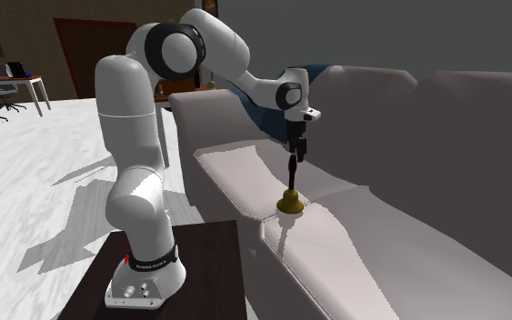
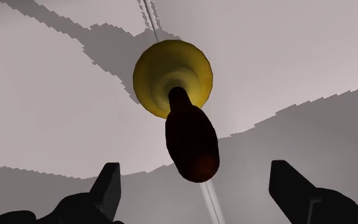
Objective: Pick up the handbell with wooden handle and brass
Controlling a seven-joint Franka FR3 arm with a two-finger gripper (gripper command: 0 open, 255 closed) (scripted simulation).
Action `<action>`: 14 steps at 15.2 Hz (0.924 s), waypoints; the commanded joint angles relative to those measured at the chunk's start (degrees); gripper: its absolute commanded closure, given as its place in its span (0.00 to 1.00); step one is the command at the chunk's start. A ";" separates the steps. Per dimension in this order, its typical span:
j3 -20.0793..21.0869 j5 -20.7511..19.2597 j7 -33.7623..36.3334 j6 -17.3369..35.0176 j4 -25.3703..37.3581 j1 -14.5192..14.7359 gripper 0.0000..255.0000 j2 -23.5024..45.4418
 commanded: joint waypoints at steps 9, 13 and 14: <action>-0.05 -0.62 0.48 2.84 -1.92 0.07 1.00 0.98; -0.04 -0.64 0.53 2.83 -1.89 0.09 1.00 1.01; -0.06 -0.74 0.57 2.88 -1.76 0.10 1.00 1.21</action>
